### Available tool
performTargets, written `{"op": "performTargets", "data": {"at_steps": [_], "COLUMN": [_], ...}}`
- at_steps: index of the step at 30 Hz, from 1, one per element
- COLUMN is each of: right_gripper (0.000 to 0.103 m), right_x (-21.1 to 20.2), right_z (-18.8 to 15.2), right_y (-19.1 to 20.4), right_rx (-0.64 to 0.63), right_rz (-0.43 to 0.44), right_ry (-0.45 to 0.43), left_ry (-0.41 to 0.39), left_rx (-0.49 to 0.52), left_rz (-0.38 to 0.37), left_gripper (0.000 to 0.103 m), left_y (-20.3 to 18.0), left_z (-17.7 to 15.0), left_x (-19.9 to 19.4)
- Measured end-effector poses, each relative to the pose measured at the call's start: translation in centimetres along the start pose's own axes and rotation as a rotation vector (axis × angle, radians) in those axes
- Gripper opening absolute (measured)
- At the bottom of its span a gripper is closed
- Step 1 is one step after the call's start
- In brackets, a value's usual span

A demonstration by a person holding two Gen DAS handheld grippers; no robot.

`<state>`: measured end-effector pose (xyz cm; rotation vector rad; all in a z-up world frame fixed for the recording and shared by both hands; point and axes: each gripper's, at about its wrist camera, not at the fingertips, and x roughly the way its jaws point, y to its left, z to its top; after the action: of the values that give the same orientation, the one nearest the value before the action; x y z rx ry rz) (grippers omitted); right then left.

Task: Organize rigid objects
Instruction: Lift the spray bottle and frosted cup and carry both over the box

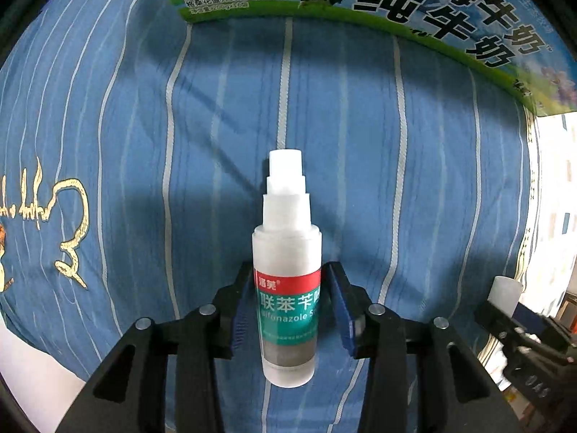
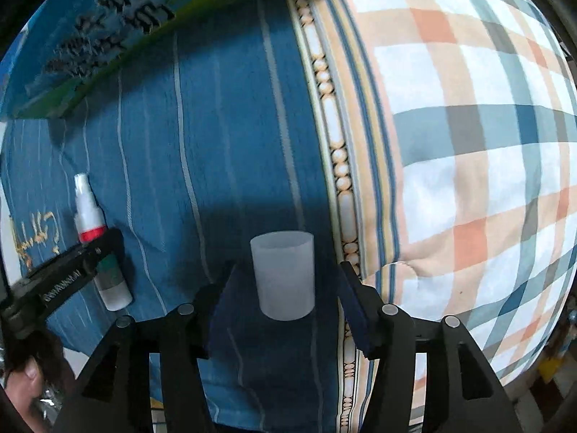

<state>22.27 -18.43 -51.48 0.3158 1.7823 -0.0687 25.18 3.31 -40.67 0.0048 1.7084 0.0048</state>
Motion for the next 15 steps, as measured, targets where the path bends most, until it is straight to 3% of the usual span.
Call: {"op": "performTargets", "data": {"at_steps": [3, 5, 7, 15], "right_gripper": [0.055, 0.038, 0.034, 0.034], "right_x": [0.8, 0.8, 0.8, 0.7], "right_z": [0.0, -0.4, -0.6, -1.3], "right_y": [0.9, 1.2, 1.3, 3.6], "right_rx": [-0.001, 0.001, -0.001, -0.039], "right_rz": [-0.042, -0.103, -0.123, -0.123], "right_ry": [-0.019, -0.042, -0.046, -0.033], "left_ry": [-0.008, -0.014, -0.018, -0.033], "left_rx": [0.001, 0.0, -0.003, -0.014], "left_rz": [0.002, 0.005, 0.006, -0.023], "left_gripper": [0.032, 0.03, 0.03, 0.03], "left_y": [-1.2, -3.0, -3.4, -3.4], "left_z": [-1.2, -2.0, -2.1, -3.3], "left_x": [-0.3, -0.7, -0.8, -1.7]}}
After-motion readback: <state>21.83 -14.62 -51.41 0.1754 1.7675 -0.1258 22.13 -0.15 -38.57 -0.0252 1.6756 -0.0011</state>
